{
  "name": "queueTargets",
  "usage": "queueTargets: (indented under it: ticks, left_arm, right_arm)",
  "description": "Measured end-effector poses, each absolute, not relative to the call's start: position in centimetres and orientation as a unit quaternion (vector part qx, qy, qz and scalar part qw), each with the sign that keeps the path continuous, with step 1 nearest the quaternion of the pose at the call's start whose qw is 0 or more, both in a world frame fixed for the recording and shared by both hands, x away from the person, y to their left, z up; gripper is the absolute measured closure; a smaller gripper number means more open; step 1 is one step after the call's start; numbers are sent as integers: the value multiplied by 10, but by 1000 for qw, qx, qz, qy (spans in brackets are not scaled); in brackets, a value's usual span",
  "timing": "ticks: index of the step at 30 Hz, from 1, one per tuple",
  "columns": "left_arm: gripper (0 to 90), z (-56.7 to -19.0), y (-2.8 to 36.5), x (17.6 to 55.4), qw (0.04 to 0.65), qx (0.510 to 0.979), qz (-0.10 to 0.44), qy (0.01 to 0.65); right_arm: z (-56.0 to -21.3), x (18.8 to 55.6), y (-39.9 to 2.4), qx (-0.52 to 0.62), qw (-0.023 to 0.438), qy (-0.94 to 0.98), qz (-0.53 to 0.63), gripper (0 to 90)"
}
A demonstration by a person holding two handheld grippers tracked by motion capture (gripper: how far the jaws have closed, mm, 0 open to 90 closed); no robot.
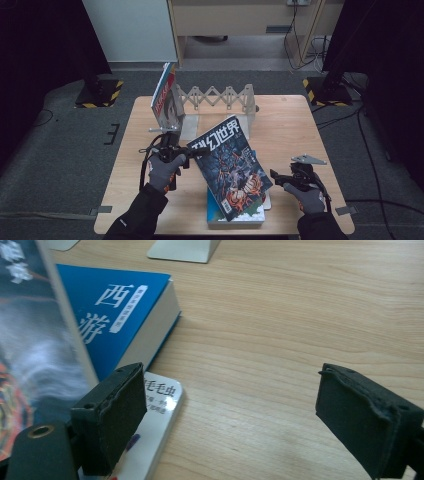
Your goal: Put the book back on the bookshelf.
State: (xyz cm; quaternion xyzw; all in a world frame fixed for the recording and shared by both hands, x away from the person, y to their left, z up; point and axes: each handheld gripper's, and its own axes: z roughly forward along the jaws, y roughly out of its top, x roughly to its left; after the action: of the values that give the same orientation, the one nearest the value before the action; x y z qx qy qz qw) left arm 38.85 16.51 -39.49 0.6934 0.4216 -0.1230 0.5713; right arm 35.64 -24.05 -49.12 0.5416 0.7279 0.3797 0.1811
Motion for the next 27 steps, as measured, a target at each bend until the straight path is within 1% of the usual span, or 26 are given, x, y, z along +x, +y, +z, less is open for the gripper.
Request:
queueTargets:
  ticks: [4,14,20,27]
  left_arm:
    - [819,-385,166,388,580,688,-121,419]
    - [818,-356,173,387,590,691,-79,411]
    - [818,-332,178,385,587,698,-30,409]
    - [818,-312,186,385,587,695,16,416]
  right_arm:
    - [-491,357,-244,545,191,725,374,130]
    - [-492,360,-251,553,212,727,348,130]
    - [-496,363,-259,555,223,729,332,129]
    - [-503,367,-264,551,236,737,314,117]
